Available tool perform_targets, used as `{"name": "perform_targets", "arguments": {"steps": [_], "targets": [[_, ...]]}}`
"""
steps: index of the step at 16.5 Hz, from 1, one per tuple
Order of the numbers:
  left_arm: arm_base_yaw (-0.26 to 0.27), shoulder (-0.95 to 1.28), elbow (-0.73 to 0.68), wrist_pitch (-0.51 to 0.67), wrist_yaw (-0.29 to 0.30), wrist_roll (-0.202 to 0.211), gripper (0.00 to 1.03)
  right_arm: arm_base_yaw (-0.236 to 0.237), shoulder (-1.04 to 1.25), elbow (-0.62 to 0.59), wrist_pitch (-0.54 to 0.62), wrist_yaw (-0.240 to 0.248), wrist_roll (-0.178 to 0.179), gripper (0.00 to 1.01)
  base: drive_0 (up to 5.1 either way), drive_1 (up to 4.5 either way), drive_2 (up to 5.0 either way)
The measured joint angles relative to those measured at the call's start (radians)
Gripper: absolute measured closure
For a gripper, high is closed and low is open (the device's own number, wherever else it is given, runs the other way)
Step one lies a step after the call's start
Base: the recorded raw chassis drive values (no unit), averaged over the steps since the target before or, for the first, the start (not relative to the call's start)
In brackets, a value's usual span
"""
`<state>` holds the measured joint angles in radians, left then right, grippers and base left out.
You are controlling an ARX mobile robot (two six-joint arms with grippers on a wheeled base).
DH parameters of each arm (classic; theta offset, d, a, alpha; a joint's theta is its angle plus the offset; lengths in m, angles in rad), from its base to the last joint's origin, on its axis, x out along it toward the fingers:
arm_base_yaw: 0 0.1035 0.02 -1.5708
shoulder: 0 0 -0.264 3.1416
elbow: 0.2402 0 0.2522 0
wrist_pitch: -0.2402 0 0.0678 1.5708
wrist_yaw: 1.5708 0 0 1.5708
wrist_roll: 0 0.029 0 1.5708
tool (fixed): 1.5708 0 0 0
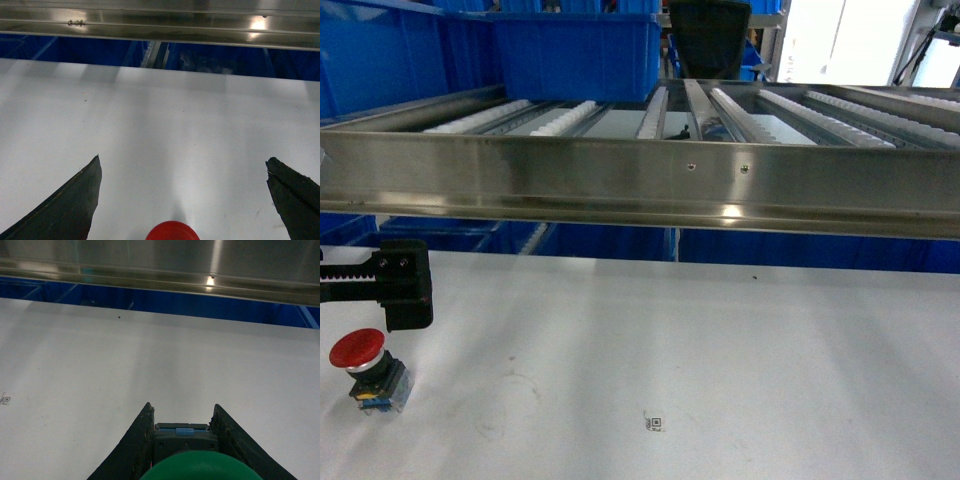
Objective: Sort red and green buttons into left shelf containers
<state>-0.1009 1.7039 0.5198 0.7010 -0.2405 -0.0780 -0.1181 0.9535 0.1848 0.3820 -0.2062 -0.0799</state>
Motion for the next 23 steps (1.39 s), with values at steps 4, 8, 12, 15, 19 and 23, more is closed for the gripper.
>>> {"name": "perform_targets", "arguments": {"steps": [4, 8, 12, 15, 19, 23], "targets": [[0.006, 0.119, 0.011, 0.014, -0.012, -0.021, 0.05, 0.000, 0.000, 0.000, 0.000, 0.000, 0.000, 0.72, 0.0, 0.00, 0.0], [0.000, 0.205, 0.011, 0.052, -0.013, -0.053, 0.05, 0.000, 0.000, 0.000, 0.000, 0.000, 0.000, 0.72, 0.0, 0.00, 0.0], [0.005, 0.291, 0.013, 0.080, 0.005, -0.077, 0.05, 0.000, 0.000, 0.000, 0.000, 0.000, 0.000, 0.72, 0.0, 0.00, 0.0], [0.015, 0.336, 0.026, 0.130, 0.021, -0.077, 0.05, 0.000, 0.000, 0.000, 0.000, 0.000, 0.000, 0.72, 0.0, 0.00, 0.0], [0.010, 0.360, 0.028, 0.150, 0.034, -0.073, 0.29, 0.000, 0.000, 0.000, 0.000, 0.000, 0.000, 0.72, 0.0, 0.00, 0.0], [-0.019, 0.359, 0.018, 0.167, 0.003, -0.070, 0.70, 0.000, 0.000, 0.000, 0.000, 0.000, 0.000, 0.72, 0.0, 0.00, 0.0]]}}
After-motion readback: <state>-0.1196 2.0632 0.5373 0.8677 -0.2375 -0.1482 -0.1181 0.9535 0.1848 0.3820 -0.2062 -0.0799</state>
